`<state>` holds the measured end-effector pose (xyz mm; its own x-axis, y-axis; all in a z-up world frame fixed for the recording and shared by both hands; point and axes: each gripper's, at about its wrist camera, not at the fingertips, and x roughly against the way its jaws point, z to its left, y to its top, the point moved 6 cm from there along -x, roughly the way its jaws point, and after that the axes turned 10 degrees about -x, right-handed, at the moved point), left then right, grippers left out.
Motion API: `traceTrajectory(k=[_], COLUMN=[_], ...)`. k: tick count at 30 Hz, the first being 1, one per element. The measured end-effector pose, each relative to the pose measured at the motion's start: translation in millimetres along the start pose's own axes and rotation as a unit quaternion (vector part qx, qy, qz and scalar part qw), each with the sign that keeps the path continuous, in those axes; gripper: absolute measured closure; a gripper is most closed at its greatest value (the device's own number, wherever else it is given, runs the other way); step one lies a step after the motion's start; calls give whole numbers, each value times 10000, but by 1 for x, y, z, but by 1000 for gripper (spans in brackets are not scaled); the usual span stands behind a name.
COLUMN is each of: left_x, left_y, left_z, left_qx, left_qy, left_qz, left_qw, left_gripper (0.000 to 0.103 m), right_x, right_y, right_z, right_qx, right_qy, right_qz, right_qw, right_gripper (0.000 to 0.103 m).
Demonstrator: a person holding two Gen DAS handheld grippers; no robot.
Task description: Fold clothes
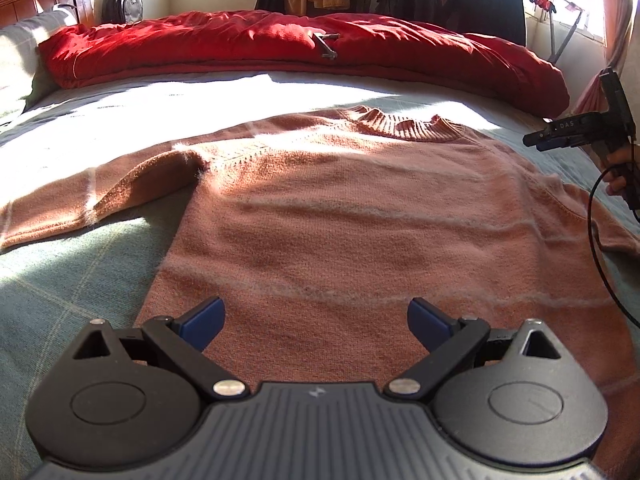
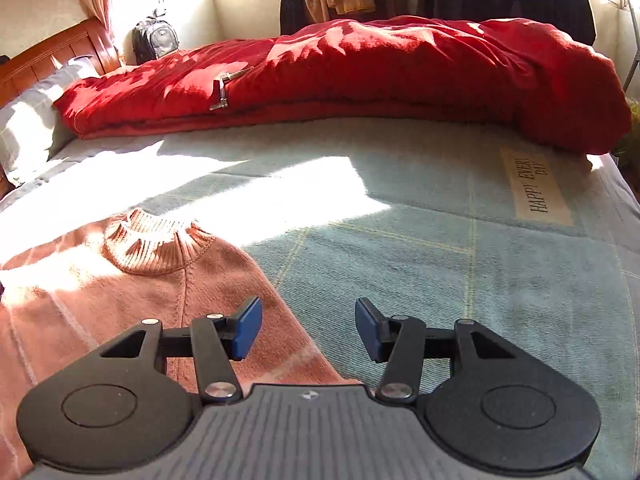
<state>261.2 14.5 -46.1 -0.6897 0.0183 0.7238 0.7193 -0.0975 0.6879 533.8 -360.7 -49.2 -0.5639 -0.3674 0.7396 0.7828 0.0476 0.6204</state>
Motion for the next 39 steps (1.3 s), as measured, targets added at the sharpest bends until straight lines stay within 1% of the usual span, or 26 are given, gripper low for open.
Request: traceTrajectory(k=[2,4,6,7,8,9,10,13,16,18,20,23,25,27,28,29,30,32,33,34,36,38,39], left_x=[3,6,6,6,6,5,4,4,7,10,13,13,10,7,4,1,-3,-14,-21,-29,-46,-73,-82], left_y=[-4,-9,-14,-16,-18,-19,-20,-18,-15,-15,-17,-18,-15,-8,0,8,14,30,34,39,42,45,46], left_z=[1,3,8,10,14,15,17,20,20,20,22,32,38,42,46,50,56,73,82,91,107,121,124], left_qx=[17,55,128,168,224,262,298,307,304,273,245,297,298,237,220,203,267,474,605,735,970,1251,1285], left_qy=[47,100,165,193,213,219,230,320,297,258,267,290,223,111,5,-100,-163,-282,-311,-341,-532,-889,-1002], left_qz=[14,39,85,108,132,148,159,75,3,-32,-62,-63,-85,-151,-248,-345,-425,-572,-573,-575,-507,-334,-284], left_qw=[10000,9999,9997,9996,9994,9993,9992,9990,9991,9993,9993,9991,9993,9995,9995,9991,9986,9968,9960,9951,9926,9876,9862], left_gripper=[5,5,5,5,5,5,6,6,6,6,6,6,6,6,6,6,6,6,6,7,8,11,13], right_x=[-19,-38,-50,-49,-46,-43,-40,-33,-36,-47,-58,-39,-19,3,15,27,39,62,70,79,94,105,108], right_y=[5,1,-5,-6,-7,-8,-9,-6,9,13,7,7,6,0,-5,-12,-20,-37,-46,-57,-79,-99,-107], right_z=[12,21,28,31,34,37,42,56,57,51,46,47,52,65,72,79,87,100,105,109,118,123,125], right_qx=[92,345,536,564,583,630,750,1181,1157,992,857,513,323,291,285,280,276,254,219,155,29,-176,-284], right_qy=[187,155,174,227,314,376,340,-30,-348,-569,-712,-718,-679,-511,-401,-275,-148,48,112,161,224,217,195], right_qz=[119,311,427,423,428,430,410,253,59,109,183,-63,-216,-250,-272,-305,-339,-419,-439,-453,-481,-527,-539], right_qw=[9997,9988,9975,9973,9969,9964,9958,9927,9927,9934,9936,9961,9969,9980,9984,9988,9989,9988,9987,9987,9986,9982,9980], right_gripper=[47,47,47,51,75,91,92,93,93,96,95,91,84,73,70,62,55,54,51,51,51,48,46])
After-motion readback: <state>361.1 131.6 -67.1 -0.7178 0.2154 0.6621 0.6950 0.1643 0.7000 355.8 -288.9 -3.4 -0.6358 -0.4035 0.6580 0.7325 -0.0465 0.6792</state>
